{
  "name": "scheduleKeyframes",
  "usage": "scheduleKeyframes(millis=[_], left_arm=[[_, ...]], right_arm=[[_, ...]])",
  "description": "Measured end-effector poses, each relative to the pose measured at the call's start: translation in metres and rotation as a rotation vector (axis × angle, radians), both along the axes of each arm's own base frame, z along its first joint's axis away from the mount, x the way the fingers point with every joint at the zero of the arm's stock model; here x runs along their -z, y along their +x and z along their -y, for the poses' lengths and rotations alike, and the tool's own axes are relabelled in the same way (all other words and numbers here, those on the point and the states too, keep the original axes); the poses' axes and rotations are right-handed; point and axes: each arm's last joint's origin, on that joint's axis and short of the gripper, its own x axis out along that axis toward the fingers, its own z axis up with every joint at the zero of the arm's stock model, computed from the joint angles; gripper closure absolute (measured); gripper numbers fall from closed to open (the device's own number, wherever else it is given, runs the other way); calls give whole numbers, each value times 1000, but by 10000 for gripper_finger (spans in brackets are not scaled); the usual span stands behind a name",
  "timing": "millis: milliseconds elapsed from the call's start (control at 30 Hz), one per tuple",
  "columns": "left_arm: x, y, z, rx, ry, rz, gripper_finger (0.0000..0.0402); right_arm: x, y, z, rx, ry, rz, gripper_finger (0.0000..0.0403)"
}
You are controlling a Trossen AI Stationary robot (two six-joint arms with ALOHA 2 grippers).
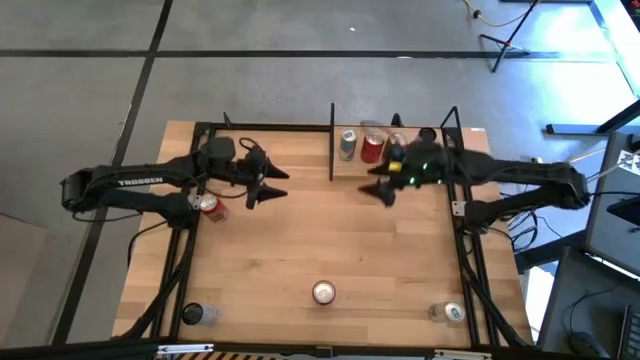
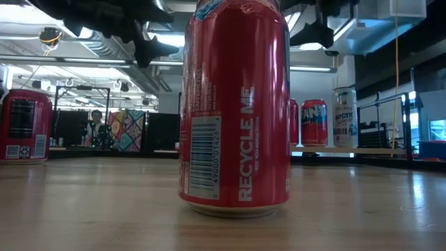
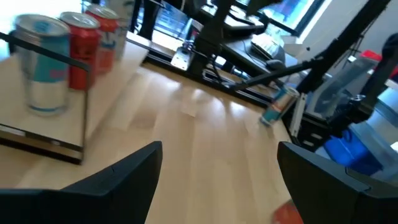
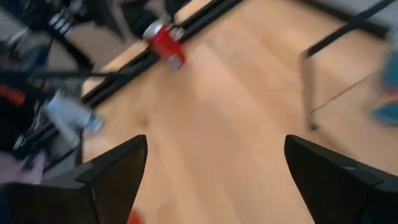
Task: Place canned beverage on shelf
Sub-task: Put the white-blue soda can on the shelf aligned with the other white-blue soda can
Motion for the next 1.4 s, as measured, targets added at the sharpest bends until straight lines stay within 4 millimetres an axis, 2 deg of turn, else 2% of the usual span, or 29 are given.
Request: scheduleKeyframes(millis=[200, 367, 500, 633, 800, 1000, 1100, 1200, 1333, 1400], left_arm=[[1, 8, 35, -28, -33, -21, 88], [7, 16, 72, -66, -58, -80, 88], [14, 24, 99, -57, -76, -165, 88], [25, 35, 130, -29, -129, -238, 88], [43, 50, 171, 34, -145, -338, 88], [53, 63, 214, 137, -147, -426, 88], [34, 63, 225, 186, -158, -501, 88], [-2, 56, 231, 235, -135, -612, 88], [-58, 36, 239, 277, -132, -756, 88], [-79, 20, 243, 272, -131, -818, 88]], right_arm=[[10, 10, -48, -200, -24, -42, 39], [12, 5, -91, -385, -58, -50, 39], [23, 2, -128, -462, -168, -82, 39], [41, 6, -161, -503, -223, -115, 39], [76, 19, -195, -537, -197, -194, 39], [109, 39, -219, -516, -132, -192, 39], [112, 42, -221, -504, -124, -205, 39], [107, 45, -220, -487, -123, -186, 39], [100, 48, -222, -491, -112, -165, 39], [100, 48, -222, -490, -110, -162, 39]])
